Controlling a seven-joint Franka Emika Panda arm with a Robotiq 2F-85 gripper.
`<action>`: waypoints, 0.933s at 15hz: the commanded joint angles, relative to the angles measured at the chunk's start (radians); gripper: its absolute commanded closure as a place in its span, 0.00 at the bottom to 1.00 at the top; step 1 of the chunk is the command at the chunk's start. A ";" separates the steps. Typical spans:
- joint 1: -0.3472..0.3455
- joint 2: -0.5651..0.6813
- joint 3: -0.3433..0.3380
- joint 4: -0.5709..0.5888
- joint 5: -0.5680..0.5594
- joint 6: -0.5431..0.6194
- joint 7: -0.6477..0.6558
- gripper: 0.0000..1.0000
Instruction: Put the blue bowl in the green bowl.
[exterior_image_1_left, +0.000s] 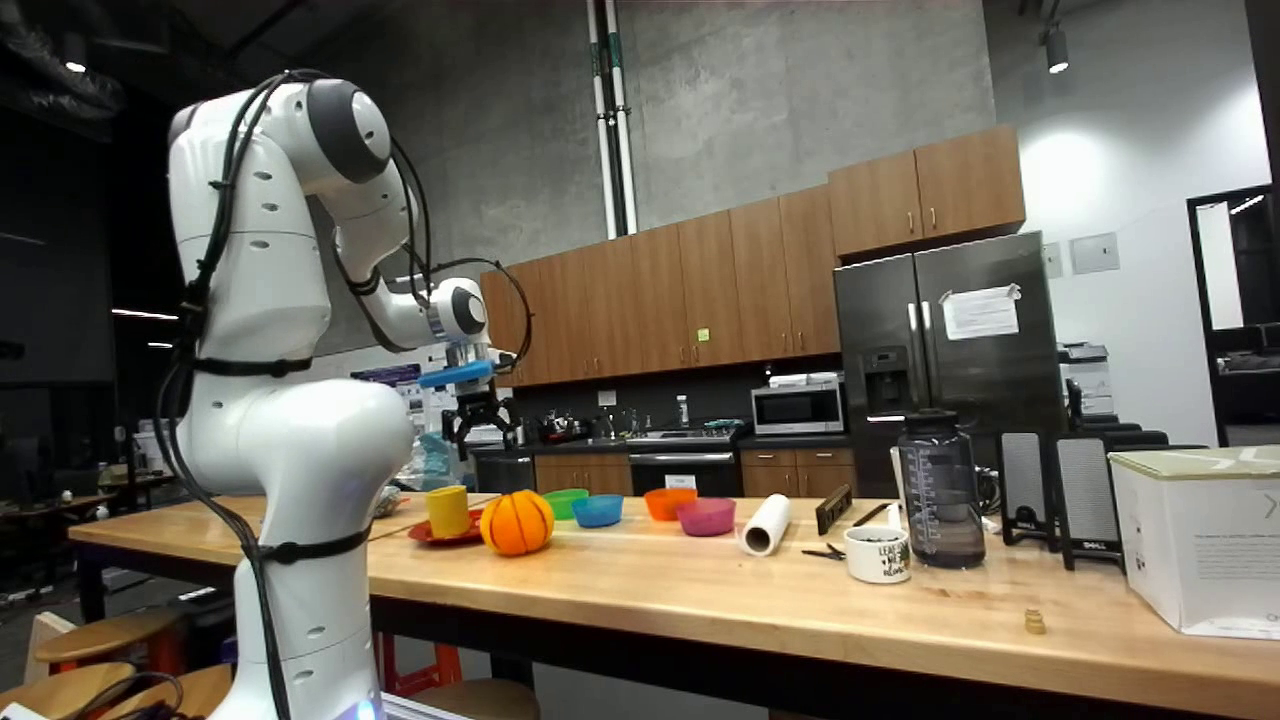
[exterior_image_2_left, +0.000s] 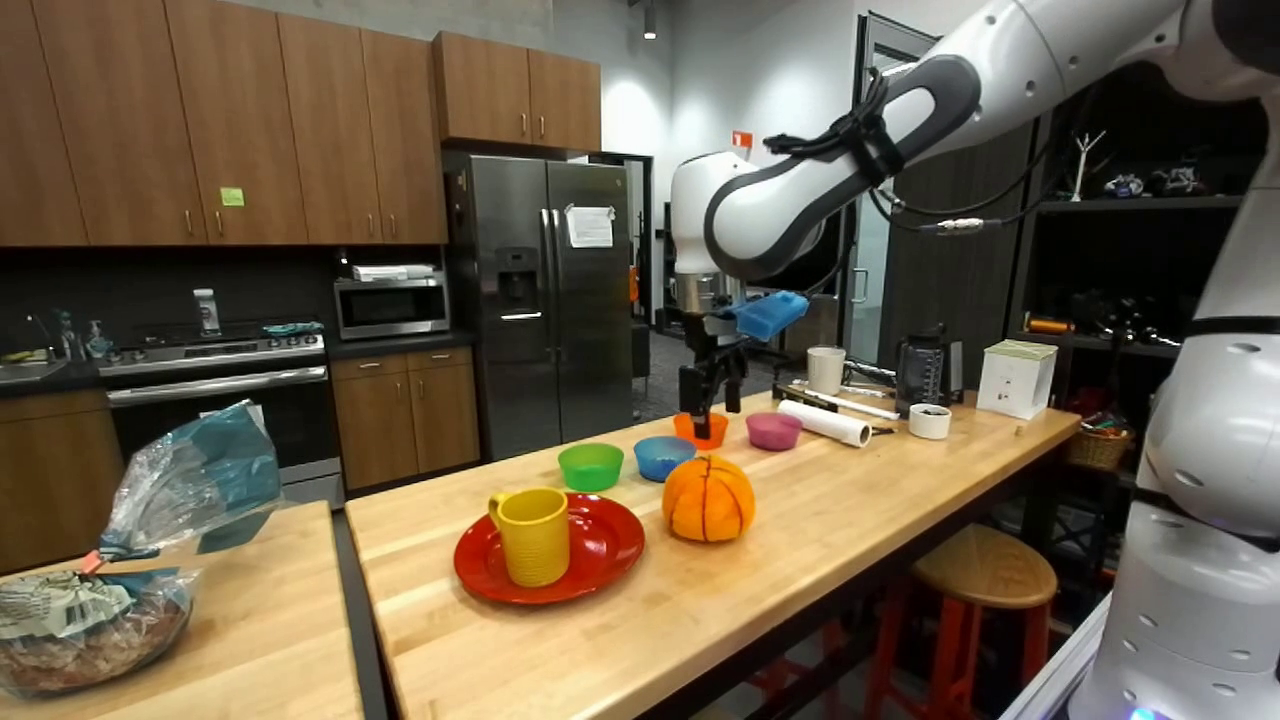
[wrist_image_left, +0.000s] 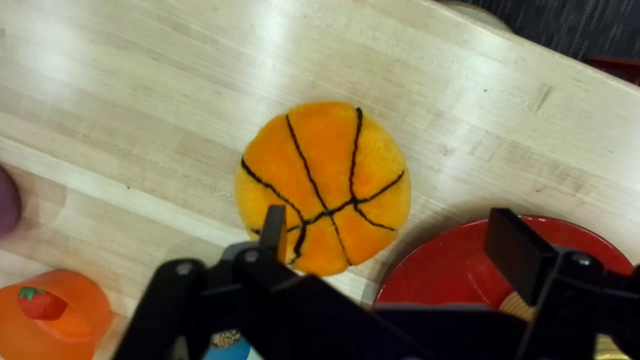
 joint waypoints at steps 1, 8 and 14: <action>0.015 0.114 -0.006 0.091 -0.069 0.041 0.010 0.00; 0.018 0.283 -0.034 0.208 -0.177 0.110 -0.098 0.00; 0.012 0.398 -0.068 0.268 -0.191 0.191 -0.219 0.00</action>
